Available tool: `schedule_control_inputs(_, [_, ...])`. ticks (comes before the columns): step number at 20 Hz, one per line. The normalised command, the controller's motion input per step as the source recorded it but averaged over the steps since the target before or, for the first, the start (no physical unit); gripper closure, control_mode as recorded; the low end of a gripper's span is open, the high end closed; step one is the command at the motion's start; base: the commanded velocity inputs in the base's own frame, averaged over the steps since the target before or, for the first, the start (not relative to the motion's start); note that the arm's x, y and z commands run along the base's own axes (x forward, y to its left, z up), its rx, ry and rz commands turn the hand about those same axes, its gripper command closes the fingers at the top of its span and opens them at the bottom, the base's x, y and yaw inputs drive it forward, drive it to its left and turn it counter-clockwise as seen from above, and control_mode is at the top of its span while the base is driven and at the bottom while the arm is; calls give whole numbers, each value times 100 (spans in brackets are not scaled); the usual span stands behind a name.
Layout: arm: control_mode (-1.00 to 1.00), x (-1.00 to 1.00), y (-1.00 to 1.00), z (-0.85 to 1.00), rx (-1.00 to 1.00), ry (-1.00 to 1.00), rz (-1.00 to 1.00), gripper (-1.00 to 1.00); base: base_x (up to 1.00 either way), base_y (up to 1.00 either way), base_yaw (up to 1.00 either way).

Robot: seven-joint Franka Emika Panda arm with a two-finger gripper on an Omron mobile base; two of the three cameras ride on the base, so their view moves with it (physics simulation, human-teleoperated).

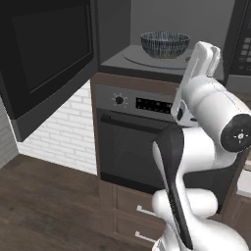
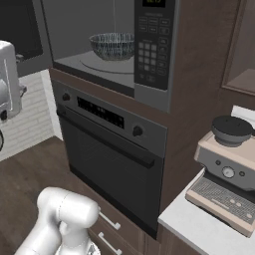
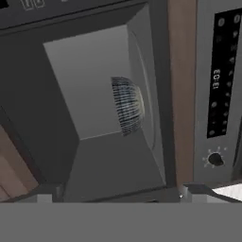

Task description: Pick the potato from the sink and place it in the bowl. Then pick the bowl and place it in the microwave. Then close the microwave door and press the start button.

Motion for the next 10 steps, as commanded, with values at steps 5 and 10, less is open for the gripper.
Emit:
schedule_control_inputs(5, [-100,-100,69,-24,-1,-34,6,-100,0,0,0])
schedule_control_inputs(10, [-100,-73,81,-20,-11,-18,1,-100,0,0,0])
